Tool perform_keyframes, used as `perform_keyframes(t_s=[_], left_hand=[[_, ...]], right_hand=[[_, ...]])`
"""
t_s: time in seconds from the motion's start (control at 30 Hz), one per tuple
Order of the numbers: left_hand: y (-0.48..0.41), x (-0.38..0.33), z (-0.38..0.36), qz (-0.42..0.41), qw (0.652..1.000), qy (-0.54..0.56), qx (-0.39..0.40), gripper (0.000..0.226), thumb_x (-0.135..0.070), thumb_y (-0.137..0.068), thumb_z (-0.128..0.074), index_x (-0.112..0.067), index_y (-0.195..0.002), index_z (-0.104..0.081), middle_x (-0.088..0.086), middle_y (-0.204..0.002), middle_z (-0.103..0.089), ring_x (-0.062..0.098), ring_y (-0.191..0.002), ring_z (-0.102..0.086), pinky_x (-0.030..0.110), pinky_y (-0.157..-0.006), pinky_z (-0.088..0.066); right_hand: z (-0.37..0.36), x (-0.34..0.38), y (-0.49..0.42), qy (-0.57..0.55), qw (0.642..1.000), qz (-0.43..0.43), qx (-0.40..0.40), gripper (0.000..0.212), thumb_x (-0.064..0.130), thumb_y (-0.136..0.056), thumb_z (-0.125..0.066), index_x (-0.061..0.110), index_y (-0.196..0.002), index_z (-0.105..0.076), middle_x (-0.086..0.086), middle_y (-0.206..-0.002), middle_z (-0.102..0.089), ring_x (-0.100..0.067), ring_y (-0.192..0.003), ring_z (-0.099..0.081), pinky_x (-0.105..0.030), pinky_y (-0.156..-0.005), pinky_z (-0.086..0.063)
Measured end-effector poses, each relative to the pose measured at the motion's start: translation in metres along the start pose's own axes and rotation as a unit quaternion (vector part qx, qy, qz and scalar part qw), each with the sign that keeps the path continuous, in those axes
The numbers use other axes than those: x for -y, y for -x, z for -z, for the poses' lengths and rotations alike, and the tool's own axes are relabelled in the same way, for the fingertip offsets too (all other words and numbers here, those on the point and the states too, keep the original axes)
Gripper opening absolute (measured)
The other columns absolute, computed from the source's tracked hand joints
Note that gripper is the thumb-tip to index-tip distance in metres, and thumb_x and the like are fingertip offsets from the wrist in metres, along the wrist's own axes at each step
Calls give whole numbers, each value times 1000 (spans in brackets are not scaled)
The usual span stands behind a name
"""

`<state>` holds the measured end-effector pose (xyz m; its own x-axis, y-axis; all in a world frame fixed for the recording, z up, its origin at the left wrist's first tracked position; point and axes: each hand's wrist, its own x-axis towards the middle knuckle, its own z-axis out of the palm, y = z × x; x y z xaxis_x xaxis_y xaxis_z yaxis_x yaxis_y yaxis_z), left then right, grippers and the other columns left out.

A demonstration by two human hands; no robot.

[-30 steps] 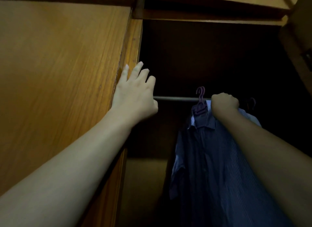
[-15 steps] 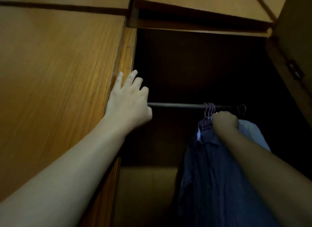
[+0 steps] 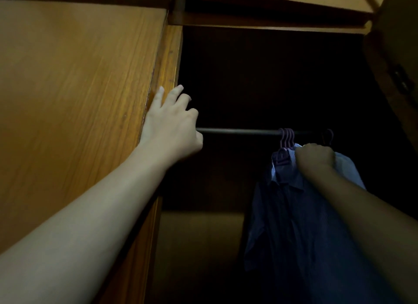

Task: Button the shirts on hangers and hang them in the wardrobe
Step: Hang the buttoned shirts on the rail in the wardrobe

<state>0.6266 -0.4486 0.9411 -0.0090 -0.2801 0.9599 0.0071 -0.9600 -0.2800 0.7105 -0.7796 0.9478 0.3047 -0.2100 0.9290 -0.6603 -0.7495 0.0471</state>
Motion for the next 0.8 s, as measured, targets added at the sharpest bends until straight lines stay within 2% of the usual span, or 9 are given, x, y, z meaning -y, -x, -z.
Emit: perform_keyframes(t_s=[0.13, 0.23, 0.33, 0.47, 0.5, 0.57, 0.63, 0.73, 0.8], left_hand=[[-1, -1, -1, 7, 1000, 5, -8, 44, -43, -93, -51, -18, -125, -69, 8, -154, -44, 25, -154, -17, 52, -126, -9], [0, -2, 1, 10, 1000, 18, -23, 43, -41, -92, -52, -18, -123, -70, 7, -152, -47, 25, -153, -20, 52, -125, -12], [4, -4, 6, 4, 999, 46, -23, 42, -42, -92, -51, -19, -121, -71, 4, -149, -50, 24, -152, -21, 52, -125, -12], [13, -3, 17, -7, 989, 147, 27, 38, -43, -91, -55, -22, -118, -72, 0, -146, -50, 20, -151, -19, 52, -126, -1], [19, -3, 24, 0, 982, 188, 26, 36, -41, -91, -57, -22, -118, -71, 0, -144, -50, 20, -150, -20, 50, -126, -3], [36, -2, 37, -1, 971, 240, -9, 30, -34, -91, -60, -19, -115, -70, 1, -133, -54, 20, -143, -31, 44, -121, -19], [56, 3, 52, -36, 975, 210, -60, 22, -27, -91, -60, -15, -109, -69, 2, -119, -60, 23, -129, -45, 41, -108, -35], [86, 26, 79, -69, 980, 155, -102, 17, -24, -91, -59, -13, -101, -68, 4, -104, -65, 28, -113, -54, 43, -95, -41], [108, 44, 97, -61, 982, 143, -104, 18, -25, -91, -56, -13, -99, -67, 4, -99, -66, 29, -107, -56, 44, -91, -40]], right_hand=[[1, -4, 5, -12, 999, 21, 21, 30, 16, -98, -47, 21, -122, -64, -2, -129, -58, -18, -108, -64, -29, -72, -46], [-4, -5, 13, -52, 997, 4, 52, 39, 15, -99, -44, 10, -138, -49, -10, -142, -48, -24, -120, -59, -34, -85, -53], [-9, -7, 27, -155, 988, -2, 2, 47, 14, -97, -45, 2, -141, -37, -16, -137, -44, -32, -120, -54, -38, -84, -53], [8, -11, 46, -284, 956, -29, -69, 43, 13, -93, -56, 7, -135, -47, -19, -130, -44, -38, -116, -50, -45, -85, -46], [16, -12, 52, -299, 949, -36, -93, 39, 14, -94, -56, 7, -132, -50, -19, -128, -45, -38, -114, -50, -46, -87, -45], [36, -10, 66, -326, 934, -42, -142, 29, 19, -97, -57, 5, -123, -56, -19, -124, -49, -38, -110, -51, -48, -88, -42], [61, -5, 84, -391, 899, -31, -195, 28, 23, -98, -56, 3, -118, -58, -20, -119, -52, -39, -106, -53, -49, -87, -42], [115, 9, 129, -546, 791, -20, -275, 25, 28, -101, -48, 6, -101, -61, -13, -98, -60, -32, -84, -60, -46, -72, -49], [155, 24, 169, -633, 723, -29, -277, 28, 31, -104, -42, 11, -92, -56, -6, -75, -60, -22, -63, -57, -47, -64, -50]])
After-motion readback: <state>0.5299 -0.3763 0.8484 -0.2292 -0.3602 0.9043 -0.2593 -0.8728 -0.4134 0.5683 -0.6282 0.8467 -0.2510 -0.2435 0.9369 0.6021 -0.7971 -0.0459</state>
